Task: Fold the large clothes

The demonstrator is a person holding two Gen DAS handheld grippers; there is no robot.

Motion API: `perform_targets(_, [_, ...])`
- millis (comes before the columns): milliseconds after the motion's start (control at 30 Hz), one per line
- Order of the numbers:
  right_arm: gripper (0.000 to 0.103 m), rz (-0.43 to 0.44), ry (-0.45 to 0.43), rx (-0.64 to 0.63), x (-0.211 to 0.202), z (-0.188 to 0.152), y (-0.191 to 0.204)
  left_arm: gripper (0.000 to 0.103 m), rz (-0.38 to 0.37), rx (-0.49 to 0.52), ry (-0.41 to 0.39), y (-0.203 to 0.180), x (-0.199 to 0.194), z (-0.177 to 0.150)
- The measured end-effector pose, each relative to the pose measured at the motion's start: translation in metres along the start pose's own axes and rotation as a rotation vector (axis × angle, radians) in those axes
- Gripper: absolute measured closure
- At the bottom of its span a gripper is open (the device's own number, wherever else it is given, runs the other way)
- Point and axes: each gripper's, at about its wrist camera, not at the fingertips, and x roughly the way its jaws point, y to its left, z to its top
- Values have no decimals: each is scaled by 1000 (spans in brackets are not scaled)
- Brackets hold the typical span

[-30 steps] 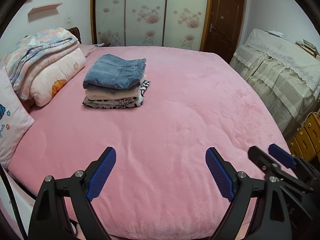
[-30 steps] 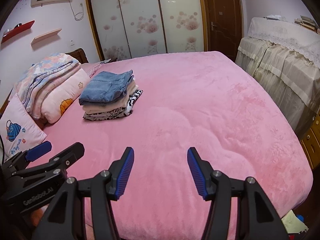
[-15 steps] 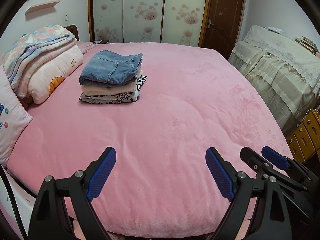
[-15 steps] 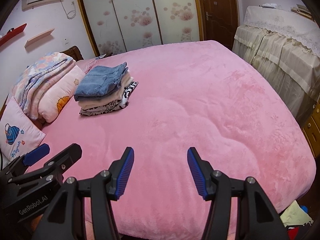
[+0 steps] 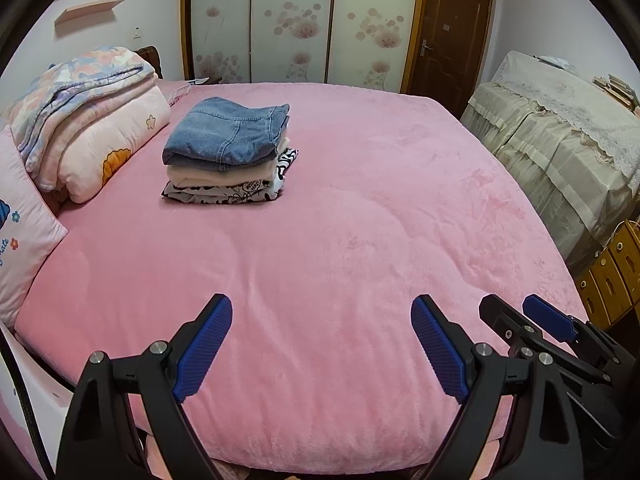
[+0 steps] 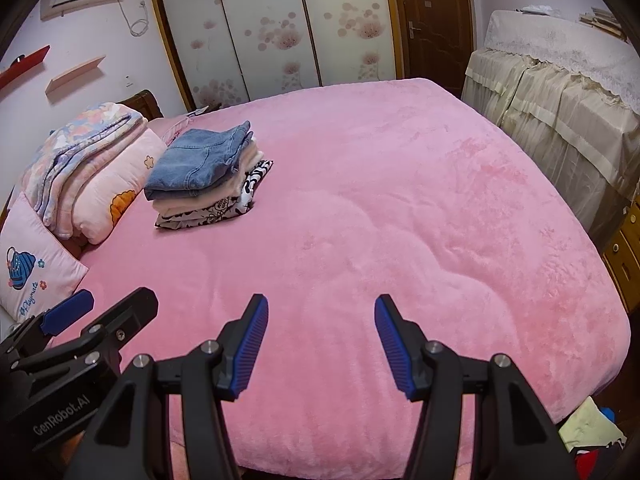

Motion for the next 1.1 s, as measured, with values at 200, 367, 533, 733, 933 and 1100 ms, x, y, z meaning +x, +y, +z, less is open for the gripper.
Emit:
perform_targets(200, [47,-6,5,0,2,1,3,13,3,-2,6,-1,3,0])
perform_targets(367, [47,-8,5,-1,3,1,3,13,8,1,3,-1,3,-1])
perform_targets(533, [47,-12,10,3,5,-1,4,13,9,-3,12,-2,6,-4])
perform_targets(733, [47,-20,18,5,9,-4,6,13,13,-9,25,-1,9,-6])
perform_targets(933, [47,-21,24,4,11,-5,8,13,17,-12,33,-1,11,-7])
perform_targets(1100, [47,-23,35,1,16,-8,9,13,22,-14,47,-1,13,-10])
